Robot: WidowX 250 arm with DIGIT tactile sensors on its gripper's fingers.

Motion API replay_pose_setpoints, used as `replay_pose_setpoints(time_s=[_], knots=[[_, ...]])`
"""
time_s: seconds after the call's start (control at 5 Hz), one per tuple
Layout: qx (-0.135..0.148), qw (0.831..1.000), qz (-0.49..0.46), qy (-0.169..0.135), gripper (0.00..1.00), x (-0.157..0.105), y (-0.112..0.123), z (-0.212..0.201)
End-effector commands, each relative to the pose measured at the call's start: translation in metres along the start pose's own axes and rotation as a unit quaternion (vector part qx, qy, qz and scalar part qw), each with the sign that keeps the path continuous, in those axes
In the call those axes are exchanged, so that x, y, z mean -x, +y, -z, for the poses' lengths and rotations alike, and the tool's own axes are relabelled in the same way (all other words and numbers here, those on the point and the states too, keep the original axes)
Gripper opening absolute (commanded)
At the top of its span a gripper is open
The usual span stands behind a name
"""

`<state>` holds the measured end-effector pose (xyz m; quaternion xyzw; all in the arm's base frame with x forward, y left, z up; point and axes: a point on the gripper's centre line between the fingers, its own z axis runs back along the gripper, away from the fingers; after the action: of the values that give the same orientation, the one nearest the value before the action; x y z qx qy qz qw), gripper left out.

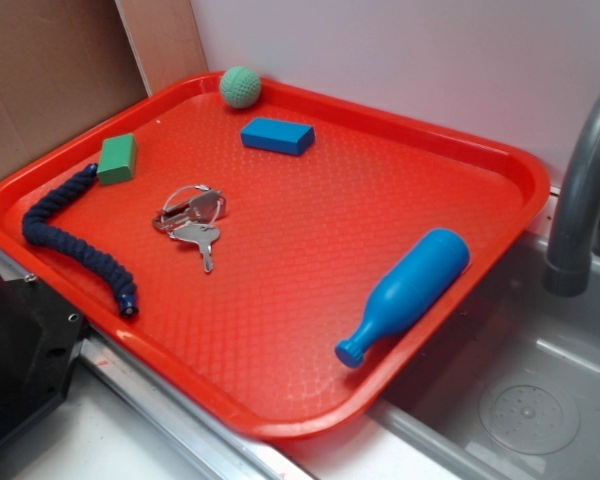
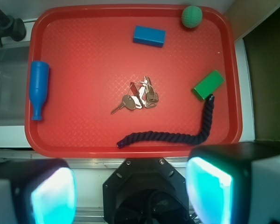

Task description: Grab the blue block.

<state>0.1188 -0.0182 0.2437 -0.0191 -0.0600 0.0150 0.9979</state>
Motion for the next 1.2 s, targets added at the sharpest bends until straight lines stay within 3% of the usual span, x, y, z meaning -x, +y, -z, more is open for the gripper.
replay_pose_setpoints(time_s=[0.0, 0.2, 0.4, 0.6, 0.8, 1.0], knots=[[0.000, 1.000, 0.000, 0.000, 1.00, 0.000, 0.000, 0.000], [-0.016, 0.996, 0.085, -0.036, 1.00, -0.041, 0.031, 0.030], [-0.004, 0.991, 0.133, -0.018, 1.00, -0.074, 0.047, 0.056], [0.038, 0.975, 0.218, -0.011, 1.00, -0.108, 0.049, 0.093], [0.031, 0.957, 0.288, 0.007, 1.00, -0.142, 0.049, 0.145], [0.019, 0.945, 0.326, 0.007, 1.00, -0.167, 0.052, 0.187]])
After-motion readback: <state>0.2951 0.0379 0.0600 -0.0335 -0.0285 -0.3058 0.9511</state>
